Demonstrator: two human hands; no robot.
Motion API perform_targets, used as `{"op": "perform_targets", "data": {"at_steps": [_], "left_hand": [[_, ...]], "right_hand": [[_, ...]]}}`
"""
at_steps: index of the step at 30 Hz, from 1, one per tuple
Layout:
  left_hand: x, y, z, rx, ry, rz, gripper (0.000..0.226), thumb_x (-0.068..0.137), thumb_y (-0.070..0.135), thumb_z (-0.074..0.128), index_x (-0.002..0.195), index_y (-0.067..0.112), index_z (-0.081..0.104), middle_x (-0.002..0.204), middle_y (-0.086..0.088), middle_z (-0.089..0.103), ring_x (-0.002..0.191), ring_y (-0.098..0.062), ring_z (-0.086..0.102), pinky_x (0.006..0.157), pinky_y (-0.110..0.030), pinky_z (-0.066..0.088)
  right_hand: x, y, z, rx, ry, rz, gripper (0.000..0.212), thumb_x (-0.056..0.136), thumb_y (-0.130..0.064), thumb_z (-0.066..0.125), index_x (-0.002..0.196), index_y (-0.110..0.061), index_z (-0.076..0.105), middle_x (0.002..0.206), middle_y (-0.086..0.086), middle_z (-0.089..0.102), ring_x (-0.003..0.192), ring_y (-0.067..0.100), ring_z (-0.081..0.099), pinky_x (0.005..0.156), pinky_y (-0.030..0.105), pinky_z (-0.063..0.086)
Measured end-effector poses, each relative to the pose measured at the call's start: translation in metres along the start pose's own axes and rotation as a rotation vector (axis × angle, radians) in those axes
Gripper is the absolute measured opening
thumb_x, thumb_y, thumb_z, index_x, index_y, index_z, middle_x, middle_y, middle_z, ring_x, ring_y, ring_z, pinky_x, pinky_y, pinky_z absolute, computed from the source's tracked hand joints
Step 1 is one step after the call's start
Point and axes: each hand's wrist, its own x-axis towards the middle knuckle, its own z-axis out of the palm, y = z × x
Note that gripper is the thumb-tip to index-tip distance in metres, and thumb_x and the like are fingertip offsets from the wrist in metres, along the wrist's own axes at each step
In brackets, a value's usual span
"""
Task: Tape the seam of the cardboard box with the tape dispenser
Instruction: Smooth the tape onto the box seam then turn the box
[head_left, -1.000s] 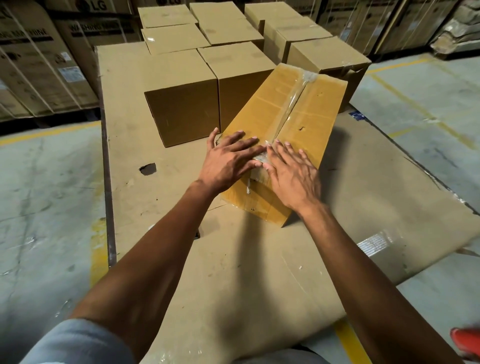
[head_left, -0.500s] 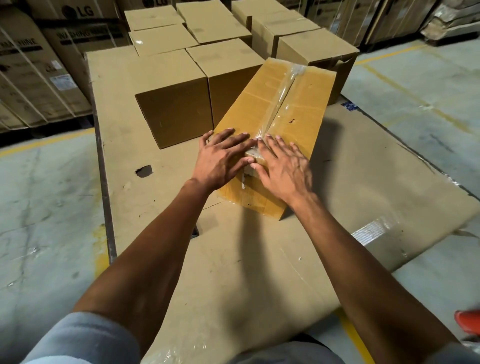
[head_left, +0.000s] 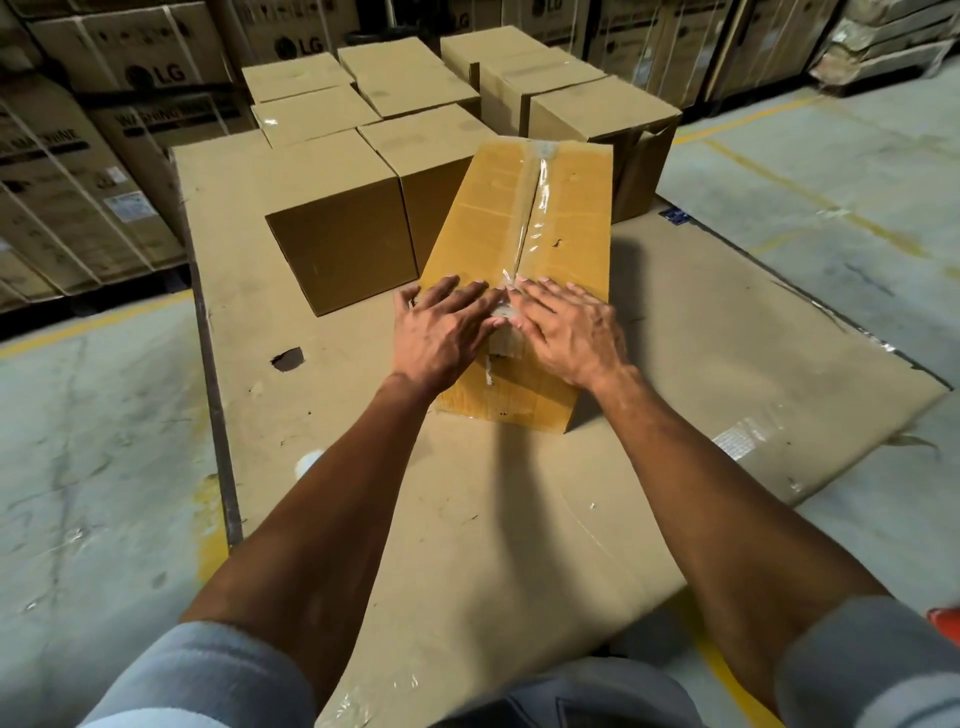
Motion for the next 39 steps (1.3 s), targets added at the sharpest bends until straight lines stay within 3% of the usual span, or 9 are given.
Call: {"op": "perform_targets", "data": {"at_steps": [4, 13, 15, 19, 22, 26, 31, 35, 39], "left_hand": [[0.002, 0.001, -0.005, 0.031, -0.05, -0.008, 0.06, 0.107, 0.073, 0.034, 0.16, 0.047, 0.044, 0.164, 0.011, 0.053, 0.155, -0.024, 0.046, 0.111, -0.052, 0.037], [-0.004, -0.001, -0.008, 0.063, -0.068, 0.06, 0.079, 0.096, 0.069, 0.065, 0.165, 0.043, 0.037, 0.166, 0.007, 0.051, 0.154, -0.029, 0.046, 0.111, -0.056, 0.039], [-0.004, -0.002, -0.008, 0.064, -0.053, 0.062, 0.076, 0.099, 0.073, 0.058, 0.165, 0.044, 0.036, 0.166, 0.007, 0.051, 0.154, -0.029, 0.045, 0.112, -0.056, 0.039], [0.001, 0.004, -0.01, 0.052, -0.033, 0.023, 0.064, 0.109, 0.073, 0.028, 0.166, 0.044, 0.035, 0.162, 0.009, 0.055, 0.152, -0.027, 0.047, 0.114, -0.056, 0.037], [0.001, 0.006, -0.005, 0.073, -0.002, 0.018, 0.06, 0.11, 0.069, 0.033, 0.164, 0.043, 0.039, 0.16, 0.008, 0.057, 0.151, -0.029, 0.048, 0.112, -0.058, 0.039], [-0.003, 0.0, 0.001, 0.088, -0.019, 0.046, 0.069, 0.105, 0.067, 0.045, 0.168, 0.044, 0.028, 0.167, 0.006, 0.05, 0.155, -0.033, 0.043, 0.115, -0.059, 0.037], [-0.007, -0.002, 0.004, 0.068, -0.024, 0.063, 0.086, 0.098, 0.07, 0.061, 0.169, 0.045, 0.021, 0.171, 0.006, 0.043, 0.159, -0.033, 0.037, 0.12, -0.06, 0.033], [-0.005, -0.003, 0.003, 0.039, -0.014, 0.048, 0.068, 0.106, 0.075, 0.04, 0.167, 0.047, 0.03, 0.169, 0.008, 0.047, 0.159, -0.03, 0.038, 0.121, -0.058, 0.032], [-0.006, 0.004, 0.008, -0.003, 0.023, -0.008, 0.058, 0.111, 0.066, 0.031, 0.164, 0.045, 0.04, 0.166, 0.007, 0.051, 0.158, -0.031, 0.04, 0.122, -0.059, 0.031]], "right_hand": [[-0.003, 0.003, -0.001, -0.001, 0.011, -0.002, 0.059, 0.107, -0.061, 0.029, 0.156, -0.031, 0.043, 0.16, -0.003, 0.048, 0.146, 0.02, 0.048, 0.119, 0.044, 0.041], [-0.008, 0.0, 0.006, -0.03, 0.05, -0.002, 0.079, 0.091, -0.072, 0.055, 0.156, -0.028, 0.044, 0.161, -0.001, 0.046, 0.148, 0.022, 0.046, 0.121, 0.046, 0.038], [-0.009, 0.0, 0.005, -0.029, 0.046, 0.002, 0.079, 0.092, -0.071, 0.054, 0.156, -0.028, 0.043, 0.162, -0.001, 0.045, 0.149, 0.022, 0.045, 0.122, 0.046, 0.037], [-0.008, -0.001, -0.001, 0.021, 0.044, 0.028, 0.06, 0.105, -0.061, 0.033, 0.154, -0.029, 0.046, 0.16, -0.002, 0.047, 0.148, 0.022, 0.045, 0.122, 0.046, 0.035], [-0.009, -0.004, 0.002, -0.003, 0.091, 0.046, 0.056, 0.107, -0.058, 0.034, 0.151, -0.029, 0.051, 0.158, -0.004, 0.051, 0.145, 0.022, 0.05, 0.119, 0.045, 0.039], [-0.007, -0.005, 0.006, -0.004, 0.148, 0.036, 0.056, 0.103, -0.059, 0.044, 0.146, -0.027, 0.057, 0.154, -0.002, 0.056, 0.141, 0.023, 0.054, 0.116, 0.047, 0.044], [-0.011, -0.004, 0.005, -0.041, 0.077, 0.01, 0.076, 0.092, -0.068, 0.059, 0.153, -0.025, 0.046, 0.16, 0.001, 0.048, 0.147, 0.026, 0.047, 0.119, 0.049, 0.039], [-0.011, -0.007, -0.001, -0.033, 0.018, 0.045, 0.07, 0.102, -0.07, 0.029, 0.157, -0.03, 0.04, 0.164, -0.003, 0.042, 0.15, 0.024, 0.042, 0.122, 0.049, 0.035], [-0.01, -0.01, 0.002, -0.05, 0.042, 0.078, 0.064, 0.104, -0.065, 0.034, 0.155, -0.029, 0.045, 0.161, -0.002, 0.046, 0.148, 0.026, 0.046, 0.12, 0.049, 0.037]]}}
